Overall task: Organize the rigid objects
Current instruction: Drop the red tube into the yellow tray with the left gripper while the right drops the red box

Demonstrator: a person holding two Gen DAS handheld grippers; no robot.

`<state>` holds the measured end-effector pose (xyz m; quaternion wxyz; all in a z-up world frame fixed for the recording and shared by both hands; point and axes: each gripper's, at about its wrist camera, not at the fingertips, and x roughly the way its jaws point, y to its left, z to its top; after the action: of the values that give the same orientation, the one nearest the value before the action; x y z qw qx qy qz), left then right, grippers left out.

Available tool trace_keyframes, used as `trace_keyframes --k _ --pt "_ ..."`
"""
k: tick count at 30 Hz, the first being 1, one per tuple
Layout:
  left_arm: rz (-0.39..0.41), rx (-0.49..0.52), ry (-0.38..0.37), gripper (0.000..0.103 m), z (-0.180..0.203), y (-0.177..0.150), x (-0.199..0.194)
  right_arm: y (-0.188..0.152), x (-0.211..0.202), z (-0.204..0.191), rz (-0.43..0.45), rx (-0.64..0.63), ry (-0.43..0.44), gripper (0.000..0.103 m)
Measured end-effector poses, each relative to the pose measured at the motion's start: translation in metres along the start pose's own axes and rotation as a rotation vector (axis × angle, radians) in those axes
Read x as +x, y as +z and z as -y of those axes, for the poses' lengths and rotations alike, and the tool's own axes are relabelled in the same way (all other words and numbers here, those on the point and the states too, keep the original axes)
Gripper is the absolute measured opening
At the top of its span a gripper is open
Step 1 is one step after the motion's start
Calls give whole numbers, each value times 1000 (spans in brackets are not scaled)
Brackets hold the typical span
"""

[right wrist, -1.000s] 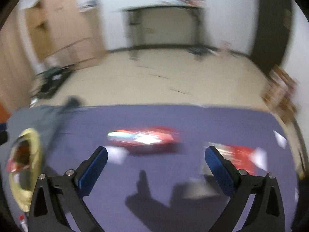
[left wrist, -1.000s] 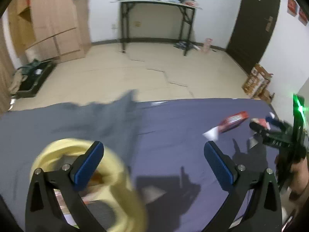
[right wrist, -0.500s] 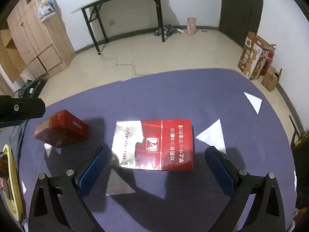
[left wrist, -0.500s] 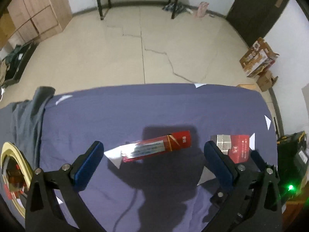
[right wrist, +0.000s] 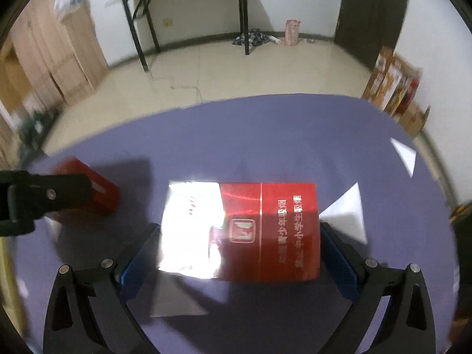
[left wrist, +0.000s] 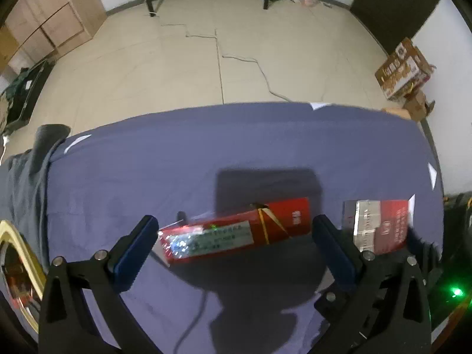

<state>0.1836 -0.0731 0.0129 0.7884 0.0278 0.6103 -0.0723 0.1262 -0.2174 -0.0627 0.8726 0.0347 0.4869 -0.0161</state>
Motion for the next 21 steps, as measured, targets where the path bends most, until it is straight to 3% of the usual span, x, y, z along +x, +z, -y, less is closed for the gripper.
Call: trace_keyframes --k 1,3,9,11,12,13,15,17,21 --pt "-1 9 -3 91 -1 -1 5 1 2 -2 11 -23 -16 102" --pt "5 8 -14 91 -2 -3 8 3 0 4 49 -19 -2 90" --pt "151 6 -103 91 -31 -23 -33 7 -19 7 108 -60 116 89" --pt "227 14 -110 91 -58 -42 -63 11 -37 -18 148 -143 198 89" --pt "264 31 -82 91 -78 -54 -78 14 -47 -37 157 -196 249 89" --pt "309 49 12 91 -101 -69 -91 15 -56 -59 159 -250 296 89" --pt "353 26 122 91 -145 -92 -105 14 -73 -102 154 -345 371 90" --pt "361 -103 157 91 -219 -123 -118 8 -89 -144 138 -426 470 90" --pt "359 -253 221 91 -319 -178 -139 -22 -121 -239 106 -637 663 90"
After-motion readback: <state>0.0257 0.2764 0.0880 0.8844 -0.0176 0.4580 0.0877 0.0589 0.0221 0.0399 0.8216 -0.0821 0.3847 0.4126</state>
